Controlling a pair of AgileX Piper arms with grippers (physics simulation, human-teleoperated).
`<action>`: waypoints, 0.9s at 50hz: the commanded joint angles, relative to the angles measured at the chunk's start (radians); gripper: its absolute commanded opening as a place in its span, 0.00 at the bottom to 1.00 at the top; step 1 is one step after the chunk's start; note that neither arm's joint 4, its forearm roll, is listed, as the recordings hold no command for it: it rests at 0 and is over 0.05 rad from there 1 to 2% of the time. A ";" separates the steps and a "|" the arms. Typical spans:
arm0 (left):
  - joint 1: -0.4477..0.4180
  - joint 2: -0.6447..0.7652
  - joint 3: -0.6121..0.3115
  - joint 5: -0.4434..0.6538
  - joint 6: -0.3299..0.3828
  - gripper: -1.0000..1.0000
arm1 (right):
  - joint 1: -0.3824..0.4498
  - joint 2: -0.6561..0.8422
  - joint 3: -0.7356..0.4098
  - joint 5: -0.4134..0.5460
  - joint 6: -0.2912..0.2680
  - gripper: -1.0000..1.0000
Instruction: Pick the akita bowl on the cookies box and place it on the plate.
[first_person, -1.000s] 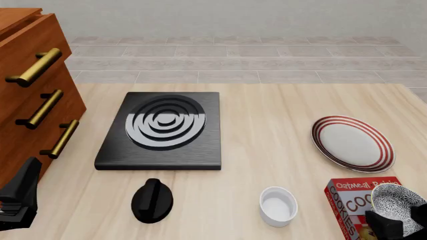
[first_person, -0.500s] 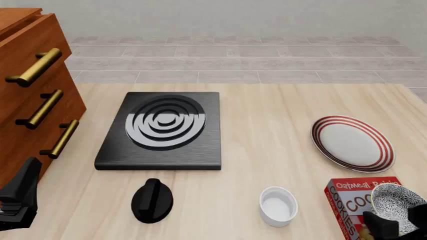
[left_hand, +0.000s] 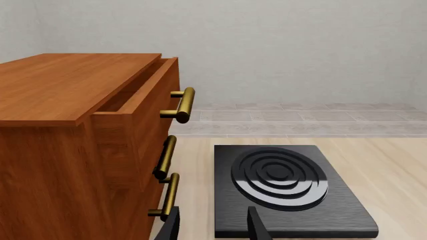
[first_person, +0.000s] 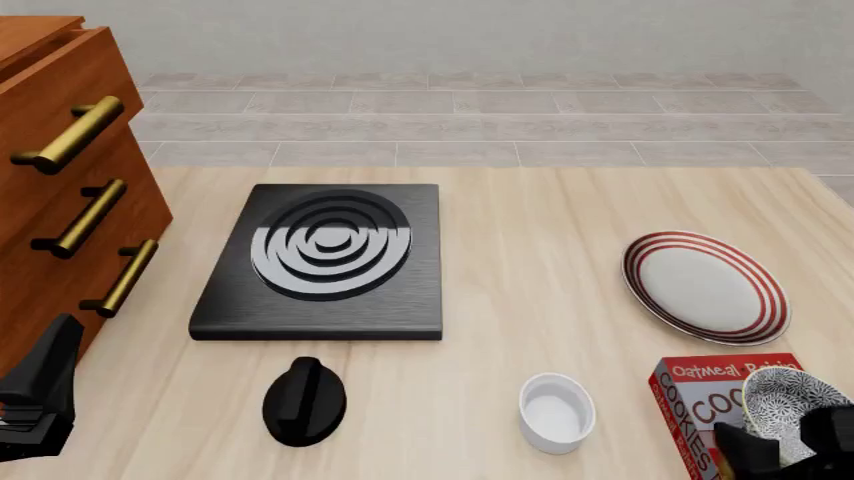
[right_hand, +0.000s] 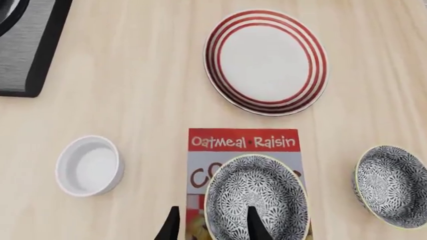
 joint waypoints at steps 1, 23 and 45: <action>0.000 0.000 0.000 0.000 0.000 1.00 | 0.007 0.057 0.024 -0.074 0.002 1.00; 0.000 0.000 0.000 0.000 0.000 1.00 | 0.029 0.135 0.085 -0.187 0.035 1.00; 0.000 0.000 0.000 0.000 0.000 1.00 | 0.022 0.109 0.041 -0.156 0.019 0.00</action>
